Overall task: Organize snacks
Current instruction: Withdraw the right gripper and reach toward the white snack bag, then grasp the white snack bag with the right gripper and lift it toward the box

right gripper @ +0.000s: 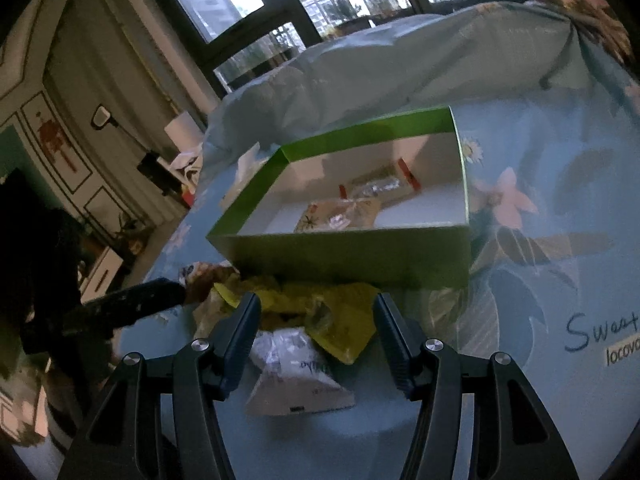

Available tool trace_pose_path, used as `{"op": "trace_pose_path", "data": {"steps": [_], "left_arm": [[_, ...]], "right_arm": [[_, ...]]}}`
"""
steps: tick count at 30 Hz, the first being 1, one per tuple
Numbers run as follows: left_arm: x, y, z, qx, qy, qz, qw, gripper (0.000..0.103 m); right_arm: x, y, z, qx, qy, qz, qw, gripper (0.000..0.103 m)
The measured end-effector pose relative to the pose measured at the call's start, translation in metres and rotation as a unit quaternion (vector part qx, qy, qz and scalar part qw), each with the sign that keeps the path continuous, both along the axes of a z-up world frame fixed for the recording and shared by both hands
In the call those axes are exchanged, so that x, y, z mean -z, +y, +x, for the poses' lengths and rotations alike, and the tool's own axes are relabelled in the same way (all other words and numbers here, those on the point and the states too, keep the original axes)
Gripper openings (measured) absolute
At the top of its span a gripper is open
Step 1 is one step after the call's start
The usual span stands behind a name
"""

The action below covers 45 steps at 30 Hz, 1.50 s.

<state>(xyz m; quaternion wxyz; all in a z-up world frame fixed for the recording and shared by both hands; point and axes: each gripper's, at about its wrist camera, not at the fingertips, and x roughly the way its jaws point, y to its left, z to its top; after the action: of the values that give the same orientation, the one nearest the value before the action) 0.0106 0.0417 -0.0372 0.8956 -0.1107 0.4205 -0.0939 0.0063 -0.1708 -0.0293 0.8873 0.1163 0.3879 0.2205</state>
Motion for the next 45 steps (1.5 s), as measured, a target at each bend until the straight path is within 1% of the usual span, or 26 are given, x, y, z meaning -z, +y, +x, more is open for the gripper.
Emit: {"op": "trace_pose_path", "data": {"steps": [4,7,10,14,19,27,30,33,35,37,39,41,42,43,45], "left_arm": [[0.013,-0.014,-0.011,0.028,0.018,0.004,0.9995,0.103],[0.020,-0.026,-0.019,0.056,0.027,0.001,0.9981,0.103],[0.025,-0.034,-0.024,0.078,0.032,0.000,0.9964,0.103],[0.033,-0.047,-0.026,0.102,0.042,0.007,0.9939,0.103],[0.040,-0.058,-0.025,0.118,0.051,-0.003,0.9917,0.103],[0.044,-0.067,-0.018,0.119,0.053,-0.018,0.9913,0.100],[0.047,-0.069,-0.016,0.122,0.056,-0.021,0.9907,0.096],[0.049,-0.071,-0.014,0.121,0.057,-0.025,0.9907,0.088],[0.049,-0.071,-0.012,0.119,0.056,-0.031,0.9909,0.078],[0.051,-0.070,-0.011,0.118,0.057,-0.036,0.9907,0.073],[0.051,-0.072,-0.009,0.118,0.058,-0.039,0.9906,0.065],[0.053,-0.072,-0.009,0.118,0.059,-0.043,0.9903,0.051],[0.053,-0.072,-0.008,0.119,0.060,-0.046,0.9900,0.049],[0.054,-0.072,-0.008,0.120,0.061,-0.051,0.9895,0.046],[0.053,-0.073,-0.007,0.123,0.061,-0.053,0.9891,0.044]], "right_arm": [[0.009,-0.005,-0.005,-0.001,0.015,0.011,1.000,0.059],[0.017,-0.004,-0.007,-0.013,0.031,0.025,0.999,0.059],[0.027,0.000,-0.009,-0.031,0.051,0.054,0.997,0.059],[0.035,0.006,-0.009,-0.043,0.067,0.066,0.995,0.059],[0.044,0.013,-0.007,-0.058,0.086,0.081,0.991,0.059],[0.051,0.013,-0.003,-0.055,0.097,0.089,0.990,0.060],[0.056,0.014,0.002,-0.055,0.109,0.081,0.989,0.067],[0.060,0.019,0.007,-0.061,0.116,0.073,0.989,0.067],[0.062,0.020,0.010,-0.065,0.118,0.073,0.988,0.067],[0.063,0.023,0.011,-0.072,0.119,0.078,0.987,0.067],[0.064,0.025,0.011,-0.078,0.119,0.078,0.987,0.067],[0.066,0.026,0.010,-0.083,0.118,0.076,0.987,0.067],[0.066,0.026,0.010,-0.084,0.116,0.077,0.987,0.066],[0.067,0.026,0.010,-0.085,0.115,0.078,0.987,0.062],[0.068,0.024,0.010,-0.084,0.115,0.082,0.986,0.061]]}}
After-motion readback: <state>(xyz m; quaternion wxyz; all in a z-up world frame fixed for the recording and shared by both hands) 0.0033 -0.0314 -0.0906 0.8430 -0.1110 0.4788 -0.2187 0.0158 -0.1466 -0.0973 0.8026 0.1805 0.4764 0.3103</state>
